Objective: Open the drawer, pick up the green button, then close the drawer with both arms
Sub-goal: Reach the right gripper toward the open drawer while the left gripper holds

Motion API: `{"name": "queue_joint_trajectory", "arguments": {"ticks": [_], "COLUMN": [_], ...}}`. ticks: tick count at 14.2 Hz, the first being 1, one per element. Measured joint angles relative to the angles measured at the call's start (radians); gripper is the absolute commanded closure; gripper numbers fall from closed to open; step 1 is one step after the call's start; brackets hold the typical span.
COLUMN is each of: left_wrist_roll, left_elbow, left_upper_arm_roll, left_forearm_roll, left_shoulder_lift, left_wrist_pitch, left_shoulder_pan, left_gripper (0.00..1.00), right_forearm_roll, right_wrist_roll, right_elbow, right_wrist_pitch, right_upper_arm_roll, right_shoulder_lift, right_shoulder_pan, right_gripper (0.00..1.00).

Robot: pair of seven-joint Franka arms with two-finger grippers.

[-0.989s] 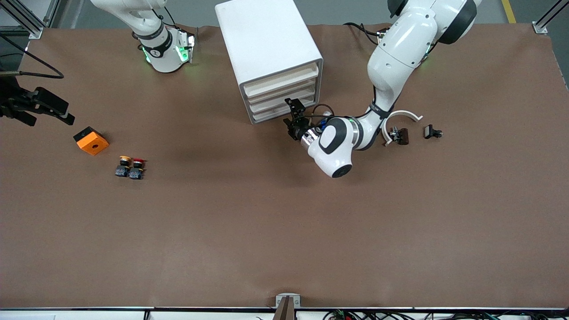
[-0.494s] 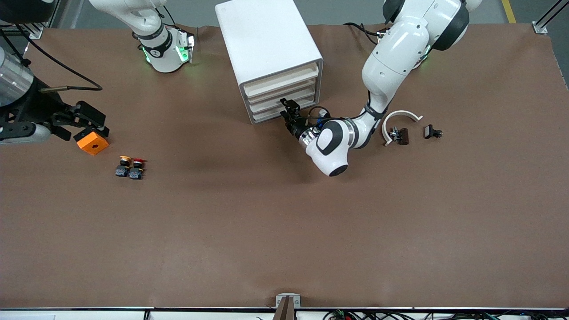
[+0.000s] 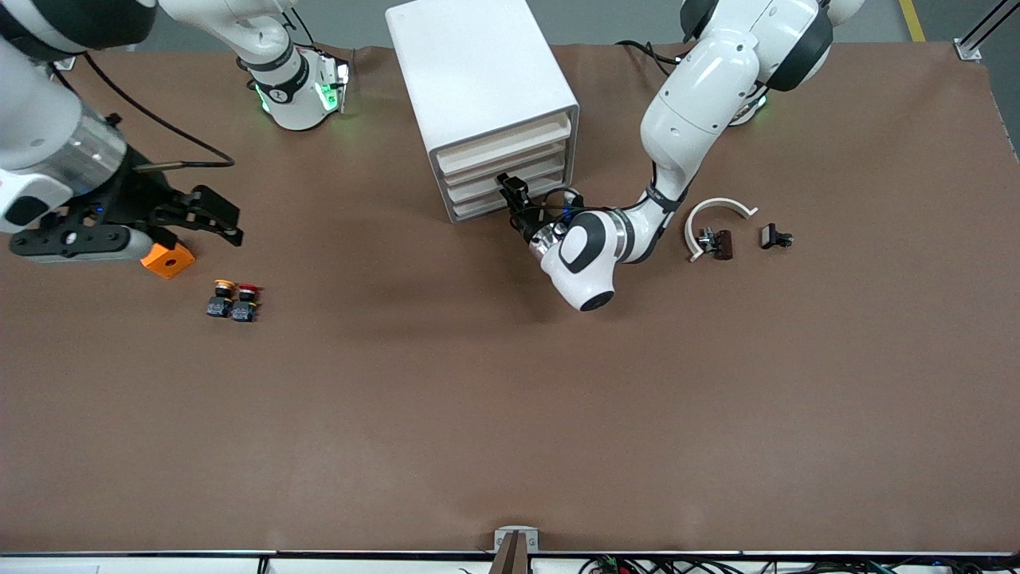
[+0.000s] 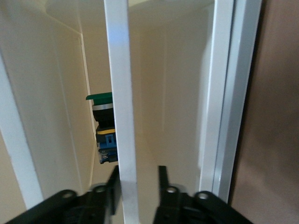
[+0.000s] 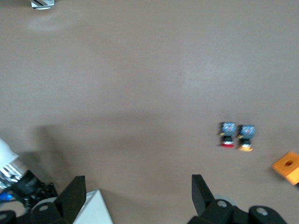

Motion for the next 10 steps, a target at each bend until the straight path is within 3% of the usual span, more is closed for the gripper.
{"name": "queue_joint_trajectory", "arguments": {"ticks": [7, 10], "left_wrist_roll": [-0.028, -0.028], "left_elbow": [0.005, 0.009], "left_upper_arm_roll": [0.004, 0.019], "left_forearm_roll": [-0.005, -0.005], "left_shoulder_lift": [0.000, 0.000], "left_wrist_pitch": [-0.014, -0.019], "left_shoulder_pan": [0.007, 0.014], "left_gripper": [1.00, 1.00], "right_forearm_roll": [0.024, 0.023], "right_wrist_roll": [0.675, 0.857], "right_elbow": [0.000, 0.000], "right_wrist_pitch": [0.034, 0.072], "right_upper_arm_roll": [0.004, 0.003], "right_shoulder_lift": [0.043, 0.090], "right_shoulder_pan": [0.259, 0.342], "right_gripper": [0.00, 0.00]}}
